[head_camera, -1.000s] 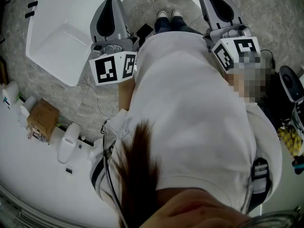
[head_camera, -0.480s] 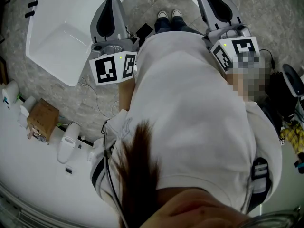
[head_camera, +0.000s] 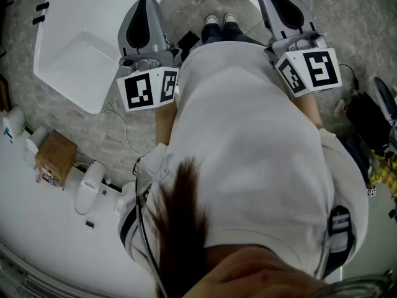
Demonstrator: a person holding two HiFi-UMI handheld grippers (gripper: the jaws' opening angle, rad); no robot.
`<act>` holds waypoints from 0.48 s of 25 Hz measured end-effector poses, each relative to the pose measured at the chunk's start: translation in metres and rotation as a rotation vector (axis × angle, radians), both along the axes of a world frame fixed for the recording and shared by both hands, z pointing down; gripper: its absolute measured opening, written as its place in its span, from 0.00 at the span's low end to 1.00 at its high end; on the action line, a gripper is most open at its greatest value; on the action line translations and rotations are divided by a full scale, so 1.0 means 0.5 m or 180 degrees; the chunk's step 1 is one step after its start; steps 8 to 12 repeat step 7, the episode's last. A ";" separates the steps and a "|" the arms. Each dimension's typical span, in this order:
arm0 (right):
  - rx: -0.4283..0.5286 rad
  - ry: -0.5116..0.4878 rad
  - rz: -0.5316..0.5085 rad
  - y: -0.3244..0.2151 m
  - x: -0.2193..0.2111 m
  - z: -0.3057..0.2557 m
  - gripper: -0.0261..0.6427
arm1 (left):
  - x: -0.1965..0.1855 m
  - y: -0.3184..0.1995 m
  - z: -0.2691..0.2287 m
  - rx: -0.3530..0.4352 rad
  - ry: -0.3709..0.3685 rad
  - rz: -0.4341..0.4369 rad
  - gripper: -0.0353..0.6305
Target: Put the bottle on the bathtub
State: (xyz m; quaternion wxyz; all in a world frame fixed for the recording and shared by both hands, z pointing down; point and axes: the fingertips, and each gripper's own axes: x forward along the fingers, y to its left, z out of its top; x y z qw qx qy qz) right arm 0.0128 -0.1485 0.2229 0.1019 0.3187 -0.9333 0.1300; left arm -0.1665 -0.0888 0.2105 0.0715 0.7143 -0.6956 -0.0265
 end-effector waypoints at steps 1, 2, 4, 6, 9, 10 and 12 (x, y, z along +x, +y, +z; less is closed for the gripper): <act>0.0002 0.0000 0.0001 0.000 0.000 0.000 0.06 | 0.000 0.000 0.000 0.0001 0.0000 -0.0002 0.07; 0.0005 0.0002 0.0002 -0.001 0.001 -0.001 0.06 | 0.000 0.000 0.000 0.0001 0.0000 -0.0003 0.07; 0.0007 0.0003 0.0001 -0.002 0.001 -0.002 0.06 | 0.000 -0.001 -0.001 0.0000 0.0000 -0.0007 0.07; 0.0006 0.0003 -0.0004 -0.002 0.001 -0.002 0.06 | 0.000 0.000 -0.001 -0.0003 -0.0001 -0.0010 0.08; 0.0006 0.0003 -0.0007 -0.002 0.000 -0.002 0.06 | 0.000 0.000 -0.001 -0.0005 -0.0002 -0.0011 0.07; 0.0006 0.0003 -0.0007 -0.002 0.000 -0.002 0.06 | 0.000 0.000 -0.001 -0.0005 -0.0002 -0.0011 0.07; 0.0006 0.0003 -0.0007 -0.002 0.000 -0.002 0.06 | 0.000 0.000 -0.001 -0.0005 -0.0002 -0.0011 0.07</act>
